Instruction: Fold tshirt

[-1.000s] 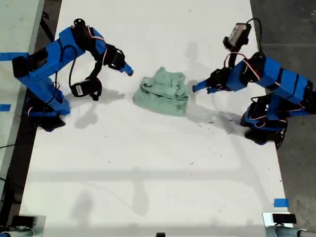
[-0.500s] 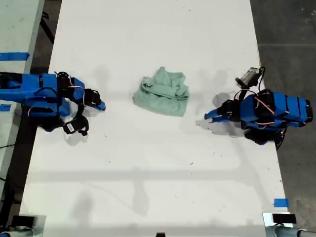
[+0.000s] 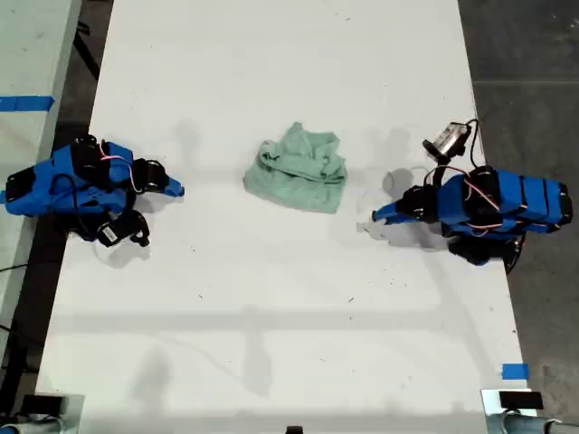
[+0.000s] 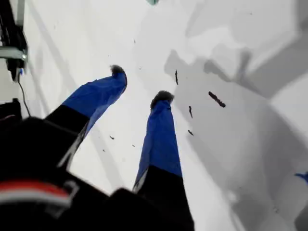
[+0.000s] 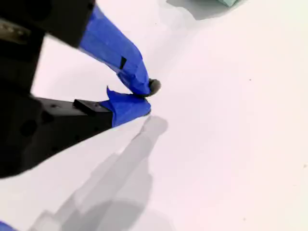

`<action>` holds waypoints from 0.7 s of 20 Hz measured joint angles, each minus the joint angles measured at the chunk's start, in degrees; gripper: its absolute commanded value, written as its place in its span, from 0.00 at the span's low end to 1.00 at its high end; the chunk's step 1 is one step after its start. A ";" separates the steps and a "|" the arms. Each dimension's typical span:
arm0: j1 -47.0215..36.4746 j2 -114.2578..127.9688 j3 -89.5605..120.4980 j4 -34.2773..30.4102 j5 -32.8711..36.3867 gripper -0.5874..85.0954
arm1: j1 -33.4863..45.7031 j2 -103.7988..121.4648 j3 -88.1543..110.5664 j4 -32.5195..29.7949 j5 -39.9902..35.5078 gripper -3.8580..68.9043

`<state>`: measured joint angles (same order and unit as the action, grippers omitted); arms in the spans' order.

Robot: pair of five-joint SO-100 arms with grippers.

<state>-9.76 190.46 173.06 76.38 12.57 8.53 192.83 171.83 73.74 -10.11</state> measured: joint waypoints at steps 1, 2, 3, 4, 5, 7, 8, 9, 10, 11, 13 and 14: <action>0.88 0.09 0.00 0.09 0.00 0.08 | 0.00 -0.18 0.00 0.00 -6.68 0.21; 2.90 0.26 0.00 0.09 0.00 0.08 | 0.00 -0.26 0.00 0.00 -13.45 0.21; 5.36 0.35 0.00 0.09 0.00 0.08 | -0.09 -0.18 0.00 0.00 -17.49 0.21; 7.91 0.35 0.00 0.18 0.00 0.08 | -0.09 -0.09 0.00 0.00 -20.92 0.20; 9.93 0.35 0.00 0.18 0.00 0.08 | -0.09 -0.09 0.00 0.00 -22.94 0.20; 12.92 0.44 0.00 0.18 0.00 0.08 | -0.09 -0.09 0.00 0.00 -23.91 0.20; 14.77 0.44 0.00 0.18 0.00 0.08 | -0.09 -0.09 0.00 0.00 -24.08 0.20; 16.26 0.44 0.00 0.18 0.00 0.08 | -0.09 -0.09 0.00 0.00 -24.08 0.20; 16.96 0.44 0.00 0.18 0.00 0.08 | -0.09 -0.09 0.00 0.00 -24.08 0.20; 17.40 0.44 0.00 0.18 0.00 0.08 | -0.09 -0.09 0.00 0.00 -24.17 0.20; 18.72 0.44 0.00 0.18 0.00 0.08 | -0.09 -0.09 0.00 0.00 -24.43 0.19; 19.16 0.44 0.00 0.18 0.00 0.08 | -0.09 -0.09 0.00 0.00 -24.43 0.19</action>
